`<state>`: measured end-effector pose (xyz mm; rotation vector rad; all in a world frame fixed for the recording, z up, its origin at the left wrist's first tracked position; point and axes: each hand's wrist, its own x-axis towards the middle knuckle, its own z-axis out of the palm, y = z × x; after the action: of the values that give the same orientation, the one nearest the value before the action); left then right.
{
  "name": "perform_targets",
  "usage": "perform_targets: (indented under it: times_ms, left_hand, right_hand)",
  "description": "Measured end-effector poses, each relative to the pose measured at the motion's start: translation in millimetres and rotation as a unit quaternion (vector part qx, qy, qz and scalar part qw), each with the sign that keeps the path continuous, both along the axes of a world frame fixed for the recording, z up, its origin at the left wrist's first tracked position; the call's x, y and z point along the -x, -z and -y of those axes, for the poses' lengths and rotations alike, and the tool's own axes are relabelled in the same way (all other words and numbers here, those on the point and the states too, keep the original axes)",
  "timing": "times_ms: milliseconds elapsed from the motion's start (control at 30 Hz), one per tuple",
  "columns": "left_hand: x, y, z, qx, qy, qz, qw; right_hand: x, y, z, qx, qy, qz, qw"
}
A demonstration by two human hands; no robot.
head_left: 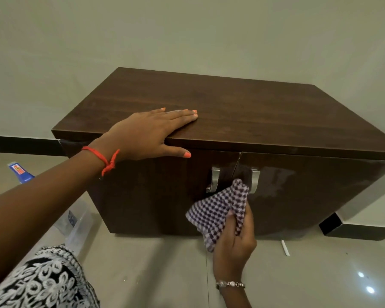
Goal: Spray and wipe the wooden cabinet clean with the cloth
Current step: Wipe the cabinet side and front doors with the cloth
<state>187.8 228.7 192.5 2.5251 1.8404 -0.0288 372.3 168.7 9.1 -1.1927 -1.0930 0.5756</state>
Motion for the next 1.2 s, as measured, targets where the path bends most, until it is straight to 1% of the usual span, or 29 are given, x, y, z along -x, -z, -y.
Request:
perform_targets:
  times_ms: [67,133,267,333,433,500,700,767,900,967,1067,1200]
  left_hand:
    - [1,0,0,0.002,0.000,0.001,1.000]
    - [1,0,-1,0.000,0.001,0.002,1.000]
    - [0,2,0,-0.005,0.002,0.001,1.000]
    - [0,1,0,-0.004,0.000,0.001,1.000]
    - [1,2,-1,-0.003,-0.002,-0.001,1.000]
    - [1,3,-1,-0.008,0.001,0.002,1.000]
    - [1,2,-1,-0.014,0.000,0.001,1.000]
    - [0,2,0,-0.011,0.001,0.001,1.000]
    - [0,1,-1,-0.011,-0.002,0.002,1.000]
    - [1,2,-1,-0.008,-0.002,0.002,1.000]
    - [1,3,-2,-0.009,-0.003,0.004,1.000]
    - [4,5,-4,-0.012,0.000,0.004,1.000]
  right_hand:
    - [5,-19,-6,-0.079,0.012,0.049,0.996]
    - [7,-30,-15,-0.145,0.015,0.106,0.984]
    - [5,-30,-26,-0.186,0.009,0.190,0.964]
    - [2,-17,-28,-0.180,-0.014,0.225,0.957]
    - [-3,10,-28,-0.128,-0.029,0.250,0.959]
    - [-6,26,-31,-0.110,-0.032,0.271,0.956]
    - [-14,55,-38,-0.144,-0.020,0.363,0.920]
    - [-18,68,-38,-0.141,-0.033,0.386,0.911]
    - [-24,85,-34,-0.105,-0.048,0.389,0.914]
    - [-22,81,-34,-0.109,-0.047,0.373,0.920]
    - [-16,58,-38,-0.149,-0.054,0.328,0.931]
    - [-11,18,-47,-0.219,-0.050,0.306,0.925]
